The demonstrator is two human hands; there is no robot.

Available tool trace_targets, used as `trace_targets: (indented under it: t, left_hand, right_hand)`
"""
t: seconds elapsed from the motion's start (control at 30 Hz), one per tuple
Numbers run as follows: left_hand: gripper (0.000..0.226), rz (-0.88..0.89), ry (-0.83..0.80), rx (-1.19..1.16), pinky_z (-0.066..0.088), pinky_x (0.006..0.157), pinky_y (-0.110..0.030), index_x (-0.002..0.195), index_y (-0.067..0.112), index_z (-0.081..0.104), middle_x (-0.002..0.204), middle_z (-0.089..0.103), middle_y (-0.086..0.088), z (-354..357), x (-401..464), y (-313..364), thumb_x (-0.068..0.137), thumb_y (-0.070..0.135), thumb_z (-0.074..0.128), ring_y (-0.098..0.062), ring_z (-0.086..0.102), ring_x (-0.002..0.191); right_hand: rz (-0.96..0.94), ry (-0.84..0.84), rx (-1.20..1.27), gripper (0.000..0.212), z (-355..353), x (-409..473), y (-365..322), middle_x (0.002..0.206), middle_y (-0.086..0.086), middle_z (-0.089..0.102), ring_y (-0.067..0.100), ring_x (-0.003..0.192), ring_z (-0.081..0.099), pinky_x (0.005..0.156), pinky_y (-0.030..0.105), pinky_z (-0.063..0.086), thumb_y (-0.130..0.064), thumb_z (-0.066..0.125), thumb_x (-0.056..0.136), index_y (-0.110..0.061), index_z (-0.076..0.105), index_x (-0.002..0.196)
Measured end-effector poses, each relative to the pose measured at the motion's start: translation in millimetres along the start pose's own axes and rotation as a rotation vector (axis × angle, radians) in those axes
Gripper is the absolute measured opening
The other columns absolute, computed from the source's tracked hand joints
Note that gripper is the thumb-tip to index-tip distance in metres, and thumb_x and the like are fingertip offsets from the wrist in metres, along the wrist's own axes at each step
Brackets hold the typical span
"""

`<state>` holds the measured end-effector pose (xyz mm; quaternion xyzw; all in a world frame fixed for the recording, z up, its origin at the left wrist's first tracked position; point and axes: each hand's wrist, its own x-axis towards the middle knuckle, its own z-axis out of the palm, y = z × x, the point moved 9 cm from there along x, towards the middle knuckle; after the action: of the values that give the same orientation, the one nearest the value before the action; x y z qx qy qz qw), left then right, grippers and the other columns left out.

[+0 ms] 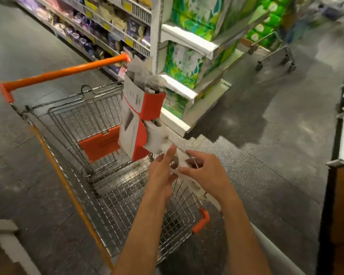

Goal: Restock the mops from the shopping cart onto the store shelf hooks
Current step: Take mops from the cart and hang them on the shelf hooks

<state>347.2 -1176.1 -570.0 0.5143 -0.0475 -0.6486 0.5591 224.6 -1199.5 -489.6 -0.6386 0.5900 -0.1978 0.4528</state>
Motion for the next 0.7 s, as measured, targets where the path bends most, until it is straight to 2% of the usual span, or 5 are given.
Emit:
trace_targets:
  t: [0.1,0.23,0.4,0.57,0.7]
  left_hand:
    - [0.035,0.05,-0.105,0.081,0.055,0.055,-0.028,0.108,0.008,0.069,0.083,0.073,-0.002,30,-23,9,0.085,0.034,0.073,-0.016,0.069,0.071]
    - [0.024,0.157,-0.193,0.198,0.056,0.059,-0.03,0.103,0.013,0.068,0.076,0.07,0.003,68,-56,14,0.09,0.032,0.073,-0.017,0.069,0.075]
    - [0.015,0.236,-0.301,0.349,0.061,0.077,-0.042,0.097,0.019,0.071,0.094,0.076,-0.005,112,-100,3,0.091,0.033,0.072,-0.025,0.073,0.092]
    - [0.016,0.291,-0.554,0.431,0.055,0.061,-0.024,0.103,0.01,0.069,0.087,0.075,-0.002,153,-160,-24,0.097,0.024,0.063,-0.014,0.072,0.079]
    - [0.01,0.326,-0.647,0.473,0.057,0.072,-0.04,0.099,0.013,0.071,0.089,0.075,-0.005,176,-210,-58,0.095,0.021,0.068,-0.019,0.07,0.079]
  right_hand:
    - [-0.022,0.061,0.076,0.055,-28,-26,-8,0.103,-0.012,0.074,-0.004,0.086,0.07,0.081,0.02,0.057,-0.026,0.082,0.081,-0.025,0.064,0.133]
    - [-0.066,0.124,0.149,0.029,-66,-66,-16,0.091,-0.016,0.076,0.0,0.087,0.072,0.078,0.021,0.057,-0.021,0.078,0.085,-0.044,0.069,0.1]
    - [-0.107,0.27,0.218,0.038,-111,-123,-11,0.096,-0.015,0.077,0.005,0.094,0.072,0.083,0.025,0.057,-0.01,0.076,0.086,-0.044,0.07,0.102]
    - [-0.133,0.445,0.24,0.041,-154,-193,9,0.091,-0.013,0.078,0.005,0.087,0.072,0.074,0.021,0.055,-0.002,0.073,0.086,-0.04,0.072,0.098]
    - [-0.136,0.551,0.307,0.033,-174,-265,30,0.092,-0.004,0.078,0.008,0.084,0.072,0.07,0.019,0.053,-0.002,0.066,0.091,-0.019,0.072,0.119]
